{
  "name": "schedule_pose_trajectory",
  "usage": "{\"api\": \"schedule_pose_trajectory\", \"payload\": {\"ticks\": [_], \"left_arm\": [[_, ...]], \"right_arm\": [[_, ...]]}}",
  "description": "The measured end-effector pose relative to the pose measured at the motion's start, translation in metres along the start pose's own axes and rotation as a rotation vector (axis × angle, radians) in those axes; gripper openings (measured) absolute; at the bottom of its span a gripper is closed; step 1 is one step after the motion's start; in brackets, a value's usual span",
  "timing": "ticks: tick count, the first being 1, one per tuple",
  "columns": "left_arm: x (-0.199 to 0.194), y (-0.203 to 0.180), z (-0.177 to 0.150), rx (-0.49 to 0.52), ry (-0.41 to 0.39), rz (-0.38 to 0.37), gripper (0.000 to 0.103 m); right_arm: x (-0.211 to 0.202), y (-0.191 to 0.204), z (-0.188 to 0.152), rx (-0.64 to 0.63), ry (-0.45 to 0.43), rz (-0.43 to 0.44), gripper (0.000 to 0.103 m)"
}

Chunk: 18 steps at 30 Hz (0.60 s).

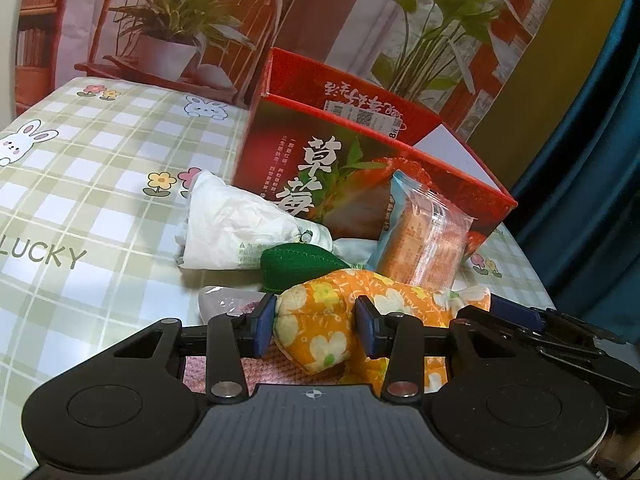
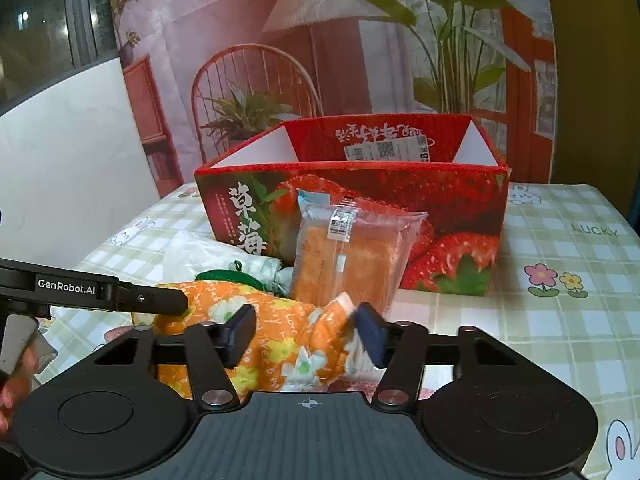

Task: Organize soft objects
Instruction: 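Lower the right tool onto the orange floral cloth and close it, then lift the orange floral cloth with the right tool over the red box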

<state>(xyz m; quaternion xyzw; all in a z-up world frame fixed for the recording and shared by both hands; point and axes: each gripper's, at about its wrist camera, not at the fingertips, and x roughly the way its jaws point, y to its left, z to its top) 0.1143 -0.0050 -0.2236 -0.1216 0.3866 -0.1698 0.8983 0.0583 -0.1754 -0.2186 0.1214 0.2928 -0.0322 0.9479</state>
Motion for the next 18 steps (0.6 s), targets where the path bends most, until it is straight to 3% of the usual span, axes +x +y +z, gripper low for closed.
{"api": "schedule_pose_trajectory", "payload": {"ticks": [4, 9, 14, 18], "left_arm": [[0.0, 0.002, 0.0, 0.01, -0.002, 0.001, 0.044], [-0.001, 0.002, -0.001, 0.018, -0.01, 0.0, 0.043], [-0.01, 0.004, 0.003, 0.019, -0.057, -0.012, 0.029], [-0.011, 0.004, 0.003, 0.025, -0.061, -0.021, 0.026]], "right_arm": [[0.0, -0.006, -0.003, 0.029, 0.006, -0.013, 0.034], [0.0, -0.007, -0.005, 0.035, 0.005, -0.012, 0.032], [-0.004, -0.007, -0.003, 0.033, -0.012, -0.007, 0.024], [-0.009, -0.008, -0.001, 0.042, -0.029, -0.006, 0.019]]}}
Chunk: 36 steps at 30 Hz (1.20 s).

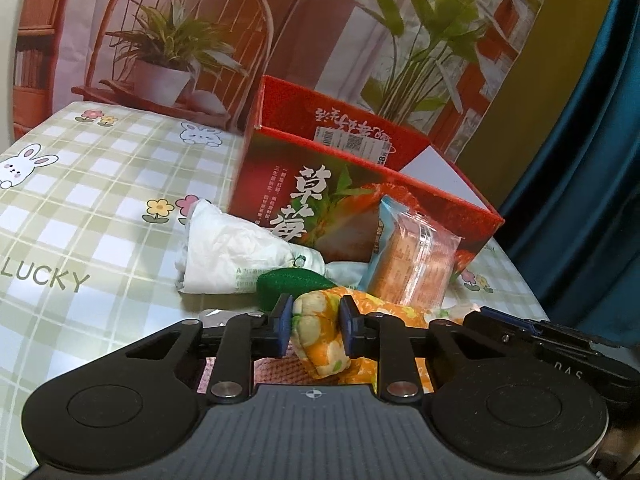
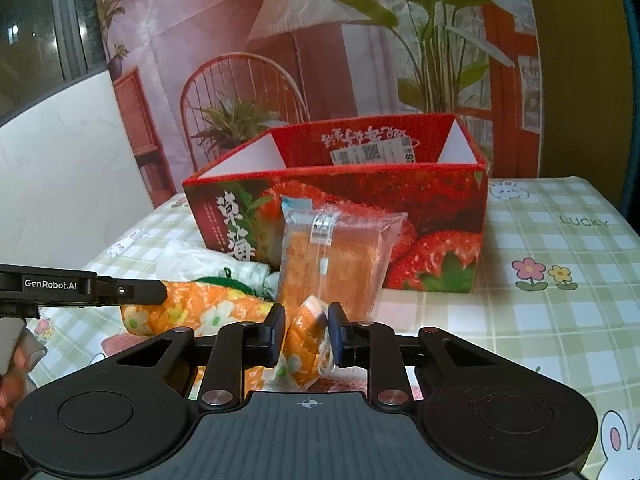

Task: Organize soft objects
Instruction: 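Lift the orange floral cloth with the right tool over the red box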

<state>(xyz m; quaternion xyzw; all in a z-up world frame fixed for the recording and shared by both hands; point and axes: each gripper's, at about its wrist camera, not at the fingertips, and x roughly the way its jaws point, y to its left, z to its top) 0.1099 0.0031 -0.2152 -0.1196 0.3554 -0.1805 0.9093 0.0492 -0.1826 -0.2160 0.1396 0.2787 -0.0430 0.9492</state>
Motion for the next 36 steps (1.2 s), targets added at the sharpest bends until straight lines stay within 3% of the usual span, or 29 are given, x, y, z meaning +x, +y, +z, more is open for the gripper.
{"api": "schedule_pose_trajectory", "payload": {"ticks": [8, 11, 14, 18, 24, 29, 31, 33, 34, 36], "left_arm": [[0.011, 0.019, -0.005, -0.079, 0.07, 0.015, 0.027], [0.015, 0.02, -0.008, -0.093, 0.098, 0.006, 0.037], [0.021, 0.02, -0.012, -0.101, 0.12, 0.004, 0.039], [0.023, 0.022, -0.014, -0.106, 0.123, 0.001, 0.038], [0.015, 0.016, -0.011, -0.079, 0.077, 0.004, 0.027], [0.012, 0.013, -0.009, -0.067, 0.065, 0.009, 0.026], [0.012, 0.014, -0.009, -0.07, 0.065, 0.006, 0.026], [0.01, 0.014, -0.009, -0.064, 0.058, 0.004, 0.026], [0.01, 0.013, -0.009, -0.058, 0.054, 0.002, 0.025], [0.008, 0.009, -0.007, -0.037, 0.041, 0.003, 0.024]], "right_arm": [[0.005, -0.004, -0.007, 0.013, 0.028, -0.012, 0.018], [0.006, -0.006, -0.009, 0.021, 0.037, -0.016, 0.018], [0.008, -0.007, -0.011, 0.03, 0.041, -0.016, 0.019], [0.012, -0.013, -0.013, 0.062, 0.052, -0.018, 0.027], [0.019, -0.025, -0.015, 0.156, 0.072, 0.001, 0.032], [0.016, -0.017, -0.012, 0.134, 0.069, 0.033, 0.047], [0.017, -0.014, -0.013, 0.123, 0.072, 0.028, 0.046], [0.018, -0.016, -0.012, 0.129, 0.074, 0.012, 0.034], [0.018, -0.018, -0.012, 0.129, 0.074, 0.0, 0.023], [0.016, -0.018, -0.01, 0.118, 0.066, -0.006, 0.019]]}}
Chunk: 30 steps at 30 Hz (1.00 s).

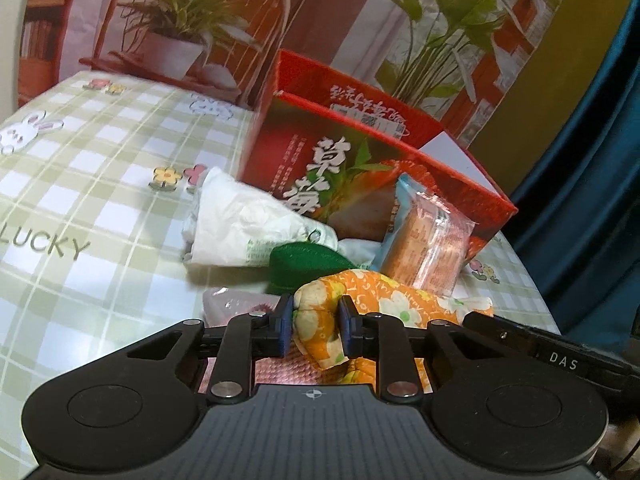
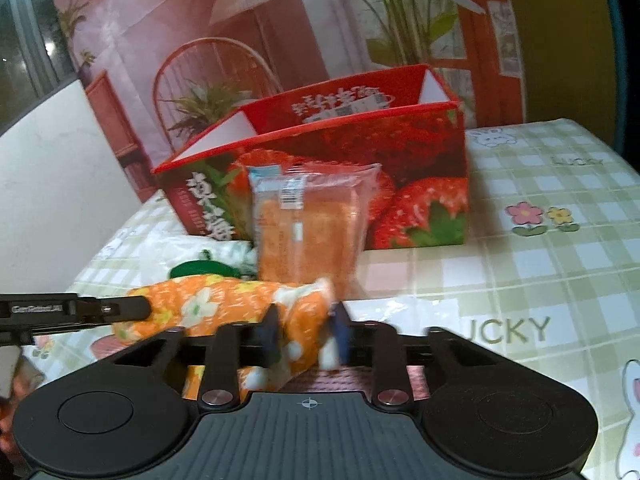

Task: Organize soft objects
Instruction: 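Lift the orange floral cloth with the right tool over the red box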

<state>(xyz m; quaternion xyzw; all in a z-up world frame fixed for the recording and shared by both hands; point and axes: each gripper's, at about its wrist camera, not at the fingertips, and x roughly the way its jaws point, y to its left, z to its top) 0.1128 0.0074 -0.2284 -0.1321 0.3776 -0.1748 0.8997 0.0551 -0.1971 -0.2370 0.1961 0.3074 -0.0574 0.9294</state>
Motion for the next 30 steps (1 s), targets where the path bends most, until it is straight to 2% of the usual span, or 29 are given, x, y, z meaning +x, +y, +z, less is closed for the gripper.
{"api": "schedule_pose_trajectory", "payload": {"ticks": [1, 5, 8, 17, 30], "left_arm": [[-0.001, -0.001, 0.001, 0.01, -0.006, -0.001, 0.023], [-0.011, -0.009, 0.005, 0.049, -0.045, -0.003, 0.022], [-0.021, -0.014, 0.01, 0.073, -0.091, -0.003, 0.022], [-0.042, -0.032, 0.024, 0.127, -0.182, -0.015, 0.022], [-0.045, -0.044, 0.063, 0.171, -0.24, -0.031, 0.022]], "right_arm": [[-0.002, 0.001, 0.0, -0.016, -0.008, -0.004, 0.017], [-0.013, 0.017, 0.005, -0.132, -0.046, -0.028, 0.017], [-0.024, 0.022, 0.008, -0.167, -0.079, -0.023, 0.017], [-0.051, 0.028, 0.025, -0.176, -0.166, -0.003, 0.017], [-0.045, 0.025, 0.051, -0.186, -0.204, 0.016, 0.016]]}}
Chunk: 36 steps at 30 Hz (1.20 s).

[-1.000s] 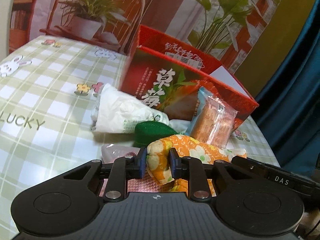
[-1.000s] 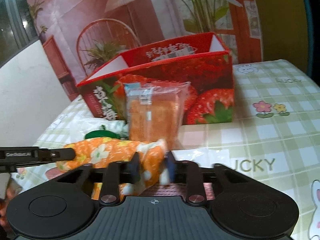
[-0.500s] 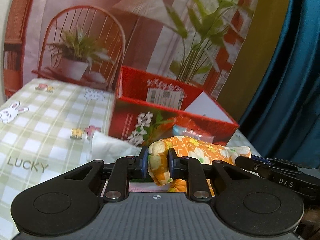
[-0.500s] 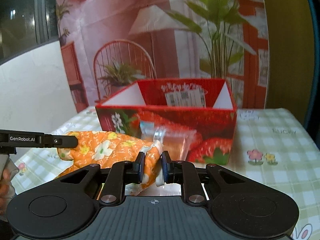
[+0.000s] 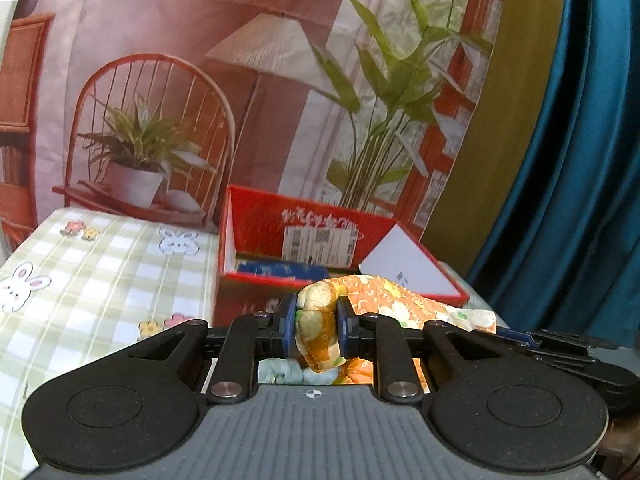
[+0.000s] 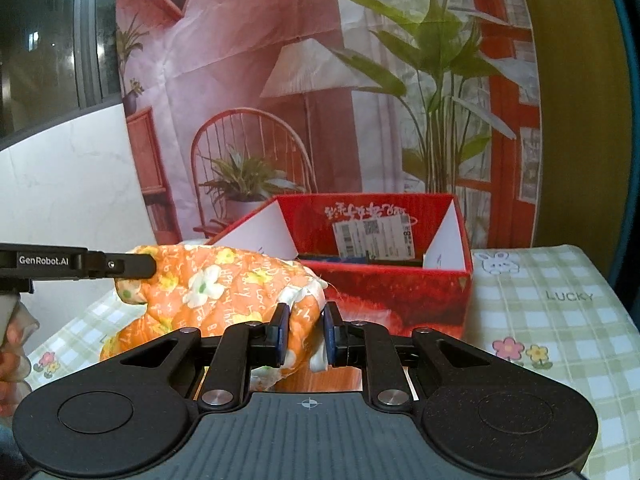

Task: Organize soft objects
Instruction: 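Lift the orange floral cloth with the right tool over the red box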

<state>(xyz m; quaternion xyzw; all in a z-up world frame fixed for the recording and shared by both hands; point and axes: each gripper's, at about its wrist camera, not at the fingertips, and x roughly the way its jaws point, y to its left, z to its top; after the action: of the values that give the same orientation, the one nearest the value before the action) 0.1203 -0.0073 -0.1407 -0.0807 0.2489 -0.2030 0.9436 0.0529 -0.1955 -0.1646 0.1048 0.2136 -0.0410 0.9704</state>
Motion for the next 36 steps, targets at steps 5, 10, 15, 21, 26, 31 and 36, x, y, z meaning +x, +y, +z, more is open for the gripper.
{"api": "schedule_pose_trajectory", "payload": {"ticks": [5, 10, 15, 21, 26, 31, 36], "left_arm": [[0.01, -0.002, 0.015, 0.005, -0.016, -0.009, 0.022], [0.022, -0.003, 0.034, 0.006, -0.036, -0.016, 0.022], [0.039, -0.004, 0.055, 0.012, -0.053, -0.021, 0.022], [0.065, 0.0, 0.068, 0.018, -0.045, -0.008, 0.022], [0.084, 0.005, 0.074, 0.01, -0.033, 0.006, 0.022], [0.102, 0.014, 0.08, -0.01, -0.022, 0.005, 0.022], [0.112, 0.021, 0.083, -0.02, -0.015, 0.006, 0.022]], "right_arm": [[0.008, -0.008, 0.015, -0.001, -0.021, 0.004, 0.016], [0.02, -0.015, 0.031, -0.007, -0.038, 0.008, 0.016], [0.035, -0.024, 0.048, -0.005, -0.058, 0.013, 0.016], [0.057, -0.035, 0.066, -0.018, -0.057, 0.01, 0.016], [0.077, -0.043, 0.075, -0.015, -0.042, 0.001, 0.016], [0.096, -0.048, 0.08, -0.021, -0.031, -0.01, 0.016], [0.111, -0.049, 0.084, -0.04, -0.017, -0.016, 0.016]]}}
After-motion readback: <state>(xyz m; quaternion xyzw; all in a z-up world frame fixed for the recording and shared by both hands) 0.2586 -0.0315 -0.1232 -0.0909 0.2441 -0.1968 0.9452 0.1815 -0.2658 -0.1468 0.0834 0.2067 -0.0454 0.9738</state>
